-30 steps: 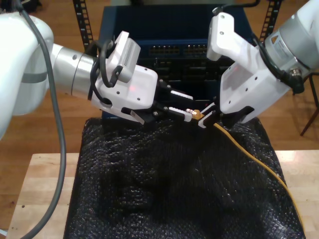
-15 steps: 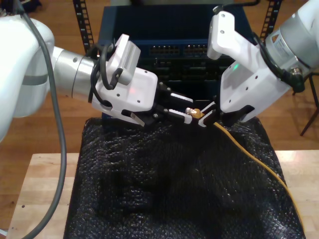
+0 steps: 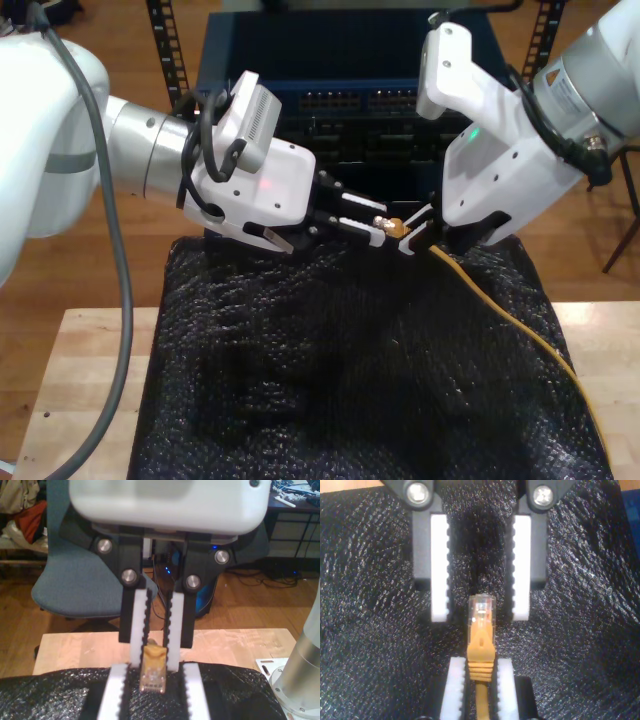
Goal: Grab the cable and plug it in
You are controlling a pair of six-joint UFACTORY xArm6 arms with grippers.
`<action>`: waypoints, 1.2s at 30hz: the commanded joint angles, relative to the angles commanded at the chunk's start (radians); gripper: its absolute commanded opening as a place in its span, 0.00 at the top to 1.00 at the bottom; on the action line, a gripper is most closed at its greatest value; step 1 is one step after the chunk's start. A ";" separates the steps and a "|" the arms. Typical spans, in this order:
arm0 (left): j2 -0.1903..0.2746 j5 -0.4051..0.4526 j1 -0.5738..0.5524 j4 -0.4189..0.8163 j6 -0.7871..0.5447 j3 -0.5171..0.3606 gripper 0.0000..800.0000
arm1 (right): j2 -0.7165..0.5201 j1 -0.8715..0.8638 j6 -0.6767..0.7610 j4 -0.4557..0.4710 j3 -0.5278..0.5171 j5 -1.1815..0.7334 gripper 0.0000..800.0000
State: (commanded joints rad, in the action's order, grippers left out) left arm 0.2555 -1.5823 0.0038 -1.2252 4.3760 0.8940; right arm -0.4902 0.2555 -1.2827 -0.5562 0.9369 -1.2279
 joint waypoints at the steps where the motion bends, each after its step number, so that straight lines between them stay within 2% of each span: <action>1: 0.000 0.000 0.000 0.000 0.000 -0.003 0.74 | 0.000 0.000 0.000 0.000 0.000 0.000 0.99; 12: 0.000 0.000 0.000 -0.002 -0.009 -0.005 0.95 | 0.000 0.002 0.000 0.000 -0.002 0.000 0.99; 19: -0.002 -0.002 -0.002 -0.005 -0.021 -0.003 1.00 | 0.000 0.002 -0.002 0.000 -0.002 0.000 0.99; 20: -0.002 -0.002 -0.002 -0.003 -0.021 -0.003 1.00 | 0.000 0.002 -0.002 0.000 -0.002 0.000 0.95; 21: -0.002 -0.002 -0.002 -0.005 -0.020 -0.003 1.00 | 0.000 0.002 -0.002 0.000 -0.002 0.000 0.85; 23: -0.002 -0.006 -0.003 -0.005 -0.018 -0.003 1.00 | 0.000 0.003 -0.002 0.002 -0.002 -0.002 0.48; 26: -0.002 -0.006 -0.002 -0.003 -0.017 -0.002 1.00 | -0.003 0.003 -0.003 0.002 0.002 0.000 0.40; 28: -0.002 -0.006 -0.002 -0.002 -0.012 0.000 1.00 | -0.005 0.002 -0.011 0.003 0.008 -0.002 0.26; 32: -0.003 -0.009 -0.002 -0.003 -0.009 0.005 1.00 | -0.032 0.000 -0.080 0.003 0.021 -0.002 0.07; 34: -0.026 -0.017 -0.002 -0.003 0.015 0.011 1.00 | -0.040 0.000 -0.121 0.003 0.031 0.000 0.06; 36: -0.049 -0.035 0.008 -0.003 0.069 0.023 1.00 | -0.055 -0.002 -0.157 0.008 0.035 0.003 0.00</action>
State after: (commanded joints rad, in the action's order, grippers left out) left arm 0.2064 -1.6176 0.0115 -1.2283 4.4450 0.9170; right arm -0.5455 0.2539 -1.4392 -0.5485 0.9722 -1.2248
